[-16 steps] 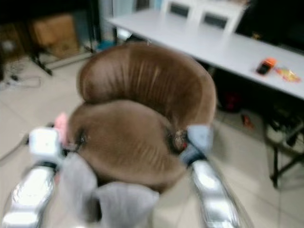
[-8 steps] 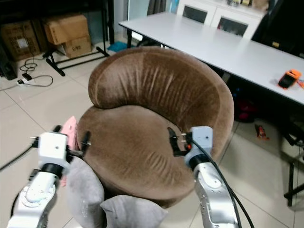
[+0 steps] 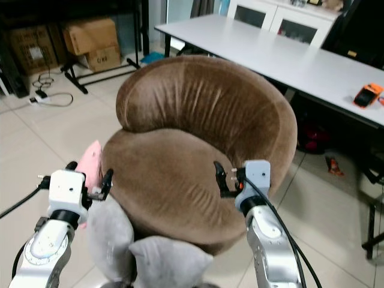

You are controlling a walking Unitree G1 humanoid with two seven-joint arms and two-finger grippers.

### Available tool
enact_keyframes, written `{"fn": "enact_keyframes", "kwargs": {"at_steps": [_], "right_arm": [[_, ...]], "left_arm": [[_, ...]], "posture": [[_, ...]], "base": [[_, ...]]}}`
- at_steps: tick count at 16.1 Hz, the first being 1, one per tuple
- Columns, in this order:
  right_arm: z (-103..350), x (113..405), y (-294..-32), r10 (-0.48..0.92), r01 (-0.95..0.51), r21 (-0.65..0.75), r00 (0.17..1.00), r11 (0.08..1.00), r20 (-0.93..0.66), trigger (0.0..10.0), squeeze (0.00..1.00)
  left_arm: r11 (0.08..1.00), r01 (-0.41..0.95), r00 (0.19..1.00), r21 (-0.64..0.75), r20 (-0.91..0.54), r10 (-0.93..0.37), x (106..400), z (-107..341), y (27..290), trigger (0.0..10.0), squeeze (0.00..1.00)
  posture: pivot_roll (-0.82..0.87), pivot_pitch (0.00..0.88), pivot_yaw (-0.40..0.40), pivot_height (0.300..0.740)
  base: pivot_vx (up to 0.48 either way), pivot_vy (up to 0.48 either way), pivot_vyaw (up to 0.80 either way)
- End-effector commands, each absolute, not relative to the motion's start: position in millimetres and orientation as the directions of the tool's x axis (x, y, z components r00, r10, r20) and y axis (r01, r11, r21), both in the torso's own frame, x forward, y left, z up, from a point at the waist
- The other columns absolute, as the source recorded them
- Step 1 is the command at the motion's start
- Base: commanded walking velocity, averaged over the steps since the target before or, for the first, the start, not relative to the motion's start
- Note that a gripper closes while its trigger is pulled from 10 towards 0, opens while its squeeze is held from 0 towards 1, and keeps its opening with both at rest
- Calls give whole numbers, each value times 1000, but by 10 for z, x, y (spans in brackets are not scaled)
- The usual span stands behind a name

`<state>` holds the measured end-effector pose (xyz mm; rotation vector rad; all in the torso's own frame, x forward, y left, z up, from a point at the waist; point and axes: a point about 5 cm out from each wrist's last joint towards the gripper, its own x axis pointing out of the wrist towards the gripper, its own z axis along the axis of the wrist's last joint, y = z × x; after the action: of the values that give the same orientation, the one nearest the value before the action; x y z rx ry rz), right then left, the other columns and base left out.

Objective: Move the pillow to the sofa from floor

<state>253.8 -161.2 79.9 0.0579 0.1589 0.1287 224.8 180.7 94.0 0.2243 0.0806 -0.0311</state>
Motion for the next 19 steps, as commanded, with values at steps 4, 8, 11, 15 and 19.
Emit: {"fn": "enact_keyframes", "kwargs": {"at_steps": [4, 8, 11, 15, 19], "right_arm": [[811, 2537, -1658, 125, -116, 67, 981, 991, -152, 10000, 0], [815, 2548, -1656, 133, -124, 64, 979, 990, -155, 10000, 0], [804, 2534, -1630, 136, -126, 75, 978, 989, -159, 10000, 0], [768, 2432, -1537, 137, -119, 105, 973, 987, -187, 10000, 0], [687, 2297, -1484, 101, -76, 127, 974, 989, -205, 10000, 0]], "left_arm": [[976, 35, 996, 214, -90, -17, 2240, 911, 1798, 10000, 592], [977, 32, 996, 211, -90, -13, 2238, 902, 1791, 10000, 600], [975, 54, 995, 213, -90, -35, 2232, 893, 1779, 10000, 596], [962, 131, 989, 238, -92, -112, 2267, 921, 1763, 10000, 592], [946, 179, 983, 269, -97, -159, 2344, 979, 1823, 10000, 596]], "posture": [[8, 2, -98, 630], [9, 1, -101, 630], [8, 13, -63, 630], [10, 44, 28, 630], [15, 70, 118, 630]], "base": [[0, 0, 0], [0, 0, 0], [0, 0, 0], [0, 0, 0], [0, 0, 0]]}}
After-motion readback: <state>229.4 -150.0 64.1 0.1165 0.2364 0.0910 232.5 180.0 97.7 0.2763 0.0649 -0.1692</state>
